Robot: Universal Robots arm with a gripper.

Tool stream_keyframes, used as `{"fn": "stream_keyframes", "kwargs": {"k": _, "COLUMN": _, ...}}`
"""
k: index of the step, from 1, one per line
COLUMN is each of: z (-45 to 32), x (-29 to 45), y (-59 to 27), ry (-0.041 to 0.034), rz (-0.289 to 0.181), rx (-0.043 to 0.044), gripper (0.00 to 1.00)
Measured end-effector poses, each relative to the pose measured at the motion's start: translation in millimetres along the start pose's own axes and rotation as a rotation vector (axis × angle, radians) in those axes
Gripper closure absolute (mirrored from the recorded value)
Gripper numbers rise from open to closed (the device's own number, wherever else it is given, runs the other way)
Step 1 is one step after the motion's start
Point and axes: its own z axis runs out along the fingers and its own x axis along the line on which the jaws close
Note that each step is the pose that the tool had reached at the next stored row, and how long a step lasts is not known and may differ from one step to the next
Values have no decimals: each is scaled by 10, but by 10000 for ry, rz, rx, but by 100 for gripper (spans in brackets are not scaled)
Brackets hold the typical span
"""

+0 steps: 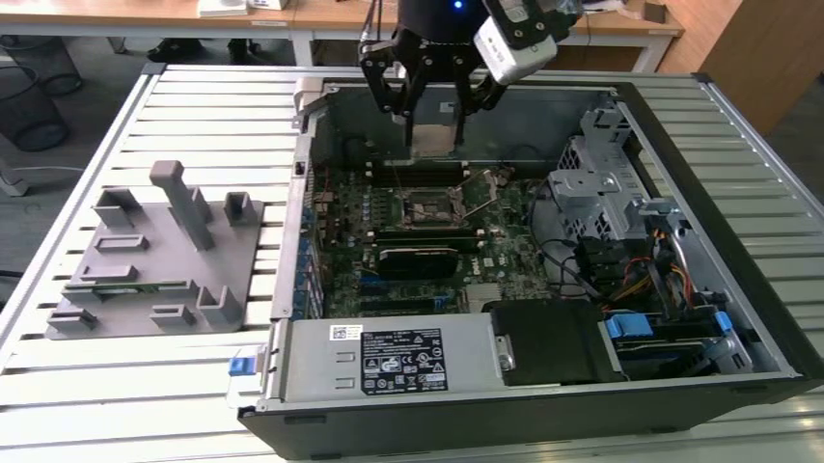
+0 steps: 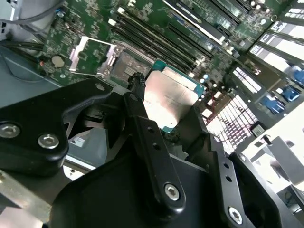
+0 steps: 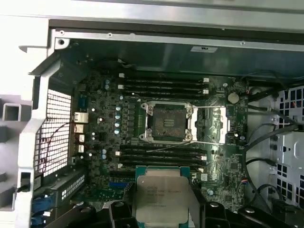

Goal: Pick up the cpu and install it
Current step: 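Pick up the cpu and move it towards the insertion slot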

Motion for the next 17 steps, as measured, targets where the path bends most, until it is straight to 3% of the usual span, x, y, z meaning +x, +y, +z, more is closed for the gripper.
{"fn": "stream_keyframes", "kwargs": {"k": 10, "z": 2, "x": -243, "y": -9, "ry": 0, "rz": 0, "rx": -1, "gripper": 47}}
{"fn": "stream_keyframes", "kwargs": {"k": 17, "z": 3, "x": -353, "y": -13, "ry": -1, "rz": 0, "rx": -1, "gripper": 47}}
